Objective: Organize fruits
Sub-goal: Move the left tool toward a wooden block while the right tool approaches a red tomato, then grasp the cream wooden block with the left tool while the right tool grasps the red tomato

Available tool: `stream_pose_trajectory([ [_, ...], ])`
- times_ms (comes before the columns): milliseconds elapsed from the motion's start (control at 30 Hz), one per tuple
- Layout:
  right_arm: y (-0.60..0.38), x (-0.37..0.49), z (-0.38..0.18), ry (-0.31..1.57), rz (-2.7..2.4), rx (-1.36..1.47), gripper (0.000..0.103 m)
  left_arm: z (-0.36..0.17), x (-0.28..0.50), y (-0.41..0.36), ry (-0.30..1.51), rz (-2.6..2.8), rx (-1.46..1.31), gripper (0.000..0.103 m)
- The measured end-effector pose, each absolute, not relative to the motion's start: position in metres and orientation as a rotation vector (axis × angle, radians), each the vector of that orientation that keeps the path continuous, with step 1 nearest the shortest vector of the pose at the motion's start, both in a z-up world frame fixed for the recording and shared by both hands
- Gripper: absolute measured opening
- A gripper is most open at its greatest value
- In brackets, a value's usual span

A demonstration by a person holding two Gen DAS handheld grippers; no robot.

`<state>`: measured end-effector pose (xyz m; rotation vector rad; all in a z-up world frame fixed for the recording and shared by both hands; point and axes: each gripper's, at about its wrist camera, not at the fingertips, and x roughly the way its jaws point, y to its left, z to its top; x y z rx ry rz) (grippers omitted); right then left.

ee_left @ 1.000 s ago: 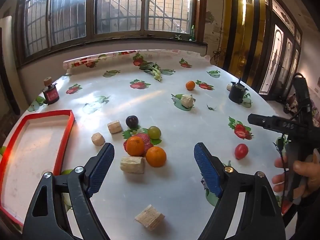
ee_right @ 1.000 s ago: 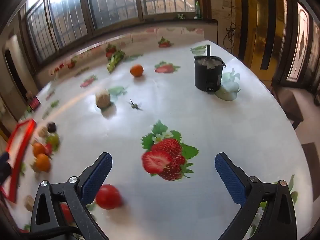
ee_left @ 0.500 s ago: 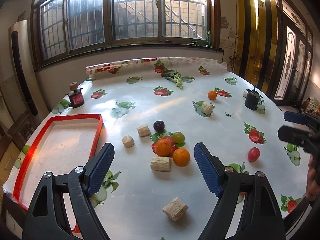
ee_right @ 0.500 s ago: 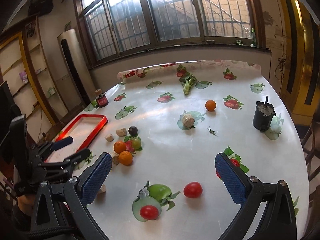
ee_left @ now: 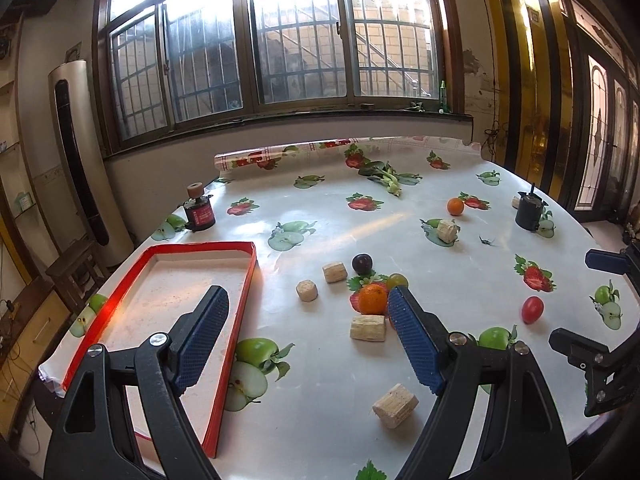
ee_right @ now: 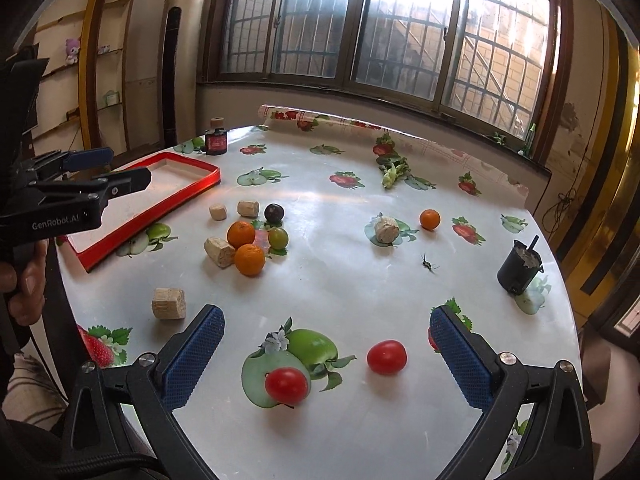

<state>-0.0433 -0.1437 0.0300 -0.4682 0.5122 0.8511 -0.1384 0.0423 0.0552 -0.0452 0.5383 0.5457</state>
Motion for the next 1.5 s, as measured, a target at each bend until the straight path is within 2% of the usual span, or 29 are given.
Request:
stream_pose_trajectory([
  [1500,-0.167,-0.045,0.027,0.501,0.793,-0.437,0.103,0.041,-0.149,0.009,0.57,0.445,-0.034,0.082],
])
